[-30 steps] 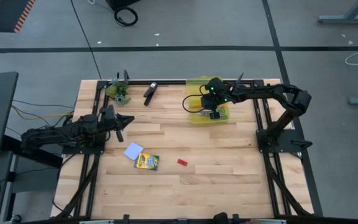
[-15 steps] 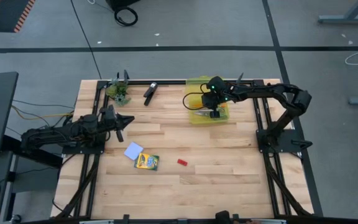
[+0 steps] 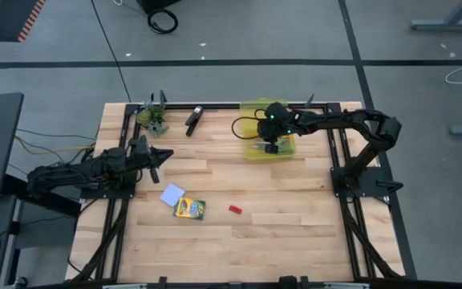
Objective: Pack school essentials
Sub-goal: Put the crayon box into the yellow supply box
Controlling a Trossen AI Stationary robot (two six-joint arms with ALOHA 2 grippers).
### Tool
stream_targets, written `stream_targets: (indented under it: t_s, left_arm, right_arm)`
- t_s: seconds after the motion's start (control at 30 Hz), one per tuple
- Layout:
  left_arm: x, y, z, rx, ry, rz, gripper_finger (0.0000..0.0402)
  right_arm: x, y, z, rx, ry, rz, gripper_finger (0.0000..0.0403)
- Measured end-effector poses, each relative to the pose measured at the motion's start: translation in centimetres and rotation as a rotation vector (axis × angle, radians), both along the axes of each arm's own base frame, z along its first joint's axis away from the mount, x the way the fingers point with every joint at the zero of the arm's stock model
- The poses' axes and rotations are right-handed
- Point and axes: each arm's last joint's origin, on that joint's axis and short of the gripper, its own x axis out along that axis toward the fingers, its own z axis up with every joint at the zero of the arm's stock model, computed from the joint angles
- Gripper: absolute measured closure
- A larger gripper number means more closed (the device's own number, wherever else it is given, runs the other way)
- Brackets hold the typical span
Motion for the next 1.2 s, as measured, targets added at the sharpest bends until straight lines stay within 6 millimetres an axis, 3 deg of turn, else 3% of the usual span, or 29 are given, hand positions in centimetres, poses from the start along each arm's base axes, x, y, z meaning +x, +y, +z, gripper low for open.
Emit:
stream_targets:
  t_s: [0.17,0.53,0.93,1.2]
  left_arm:
    - [0.0,0.0,0.0,0.0,0.0,0.0,0.0365]
    - [0.0,0.0,0.0,0.0,0.0,0.0,0.0375]
    - [0.0,0.0,0.0,0.0,0.0,0.0,0.037]
    - [0.0,0.0,0.0,0.0,0.0,0.0,0.0375]
  right_arm:
    - [1.4,0.9,1.2,-0.03,-0.018,-0.076,0.0304]
    - [5.2,3.4,5.2,0.074,-0.281,-0.07,0.0303]
    - [6.8,7.0,5.8,0.149,-0.364,-0.024,0.025]
    - [7.8,10.5,6.2,0.18,-0.415,0.022,0.0221]
